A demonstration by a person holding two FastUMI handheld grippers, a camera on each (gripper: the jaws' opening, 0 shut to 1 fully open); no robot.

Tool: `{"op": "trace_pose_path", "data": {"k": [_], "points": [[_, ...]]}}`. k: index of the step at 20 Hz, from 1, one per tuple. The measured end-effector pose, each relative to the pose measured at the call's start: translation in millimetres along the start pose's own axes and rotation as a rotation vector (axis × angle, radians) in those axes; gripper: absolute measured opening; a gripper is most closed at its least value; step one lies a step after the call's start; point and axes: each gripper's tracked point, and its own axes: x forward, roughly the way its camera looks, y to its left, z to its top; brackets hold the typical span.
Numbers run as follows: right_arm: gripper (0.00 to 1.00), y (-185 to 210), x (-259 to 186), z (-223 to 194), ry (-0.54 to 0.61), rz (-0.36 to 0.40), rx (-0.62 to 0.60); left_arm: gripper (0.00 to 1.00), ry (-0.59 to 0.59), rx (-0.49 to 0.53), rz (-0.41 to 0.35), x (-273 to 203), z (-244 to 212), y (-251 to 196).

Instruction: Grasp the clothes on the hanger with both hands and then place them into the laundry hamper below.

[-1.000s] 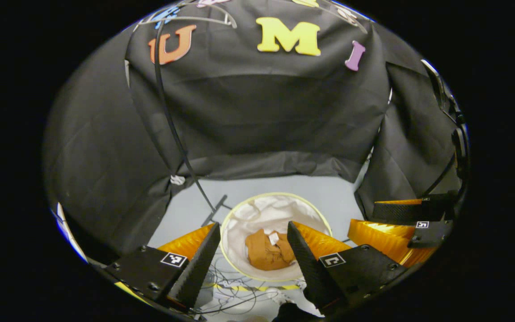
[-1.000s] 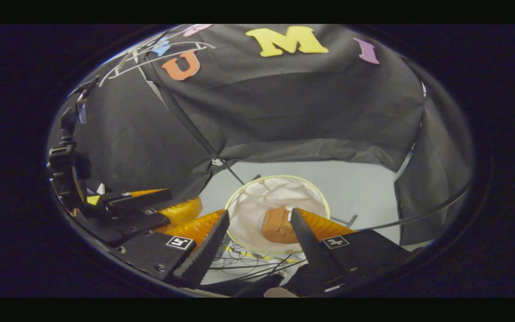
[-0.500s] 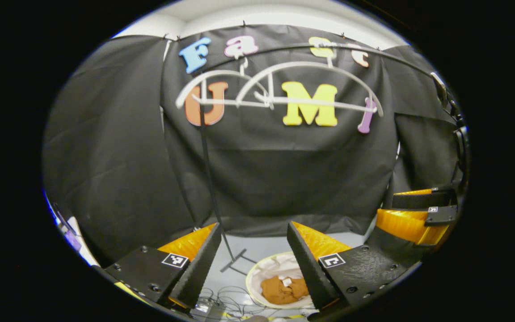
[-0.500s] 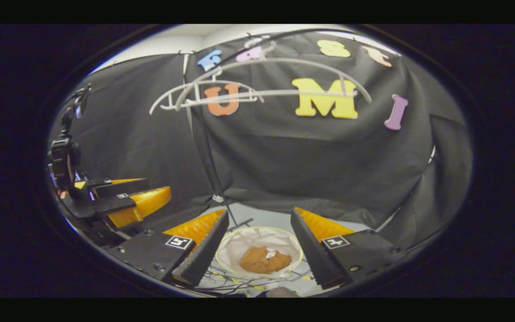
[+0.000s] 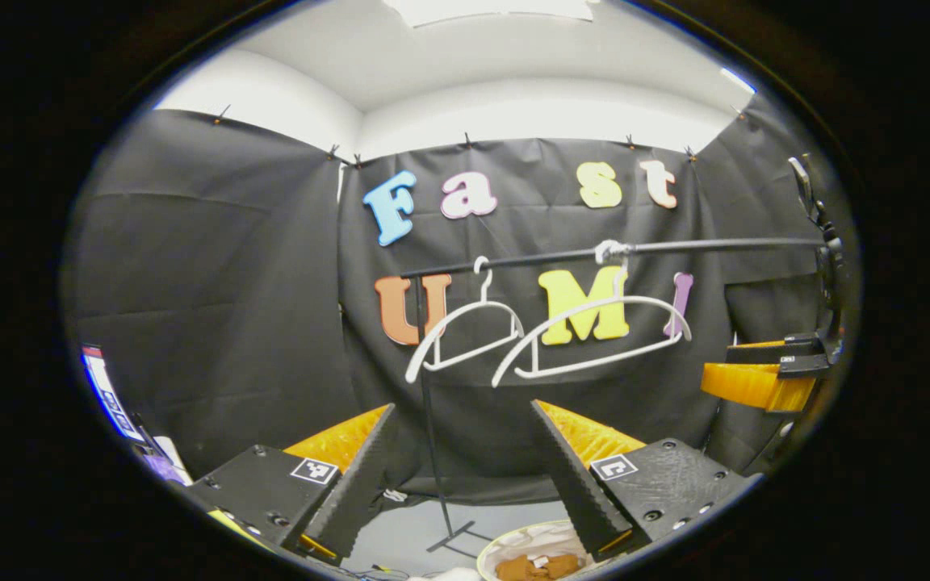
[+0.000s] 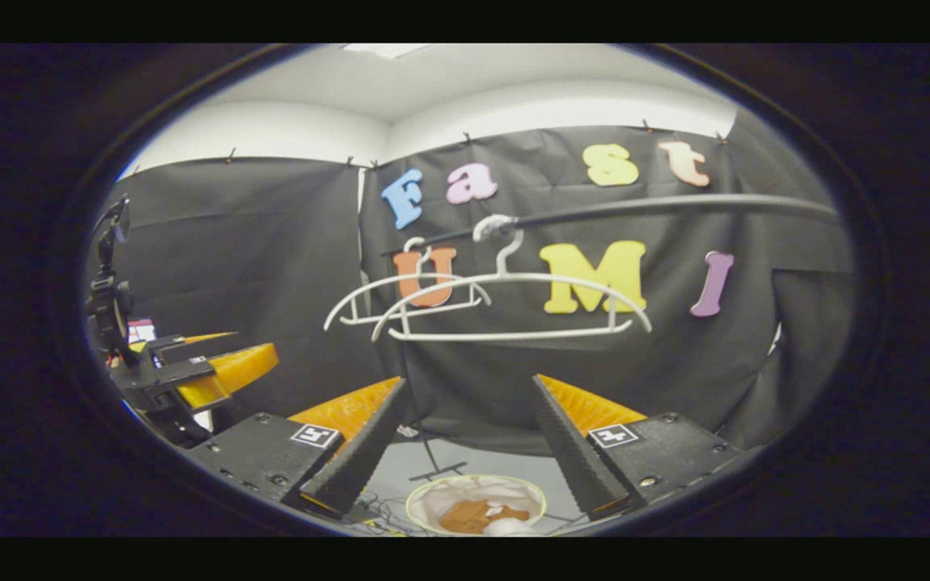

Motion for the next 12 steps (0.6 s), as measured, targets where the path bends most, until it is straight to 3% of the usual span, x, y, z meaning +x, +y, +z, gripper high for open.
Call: {"op": "trace_pose_path", "data": {"k": [4, 12], "points": [[0.98, -16.8, -14.6, 33.3, -0.09, -0.063, 0.011, 0.99, -0.022, 0.0, 0.019, -13.7, 13.5, 6.4], [0.99, -24.2, -8.0, 28.9, -0.089, -0.135, 0.035, 0.99, -0.012, -0.024, 0.054, -20.7, 4.3, 9.1]]}}
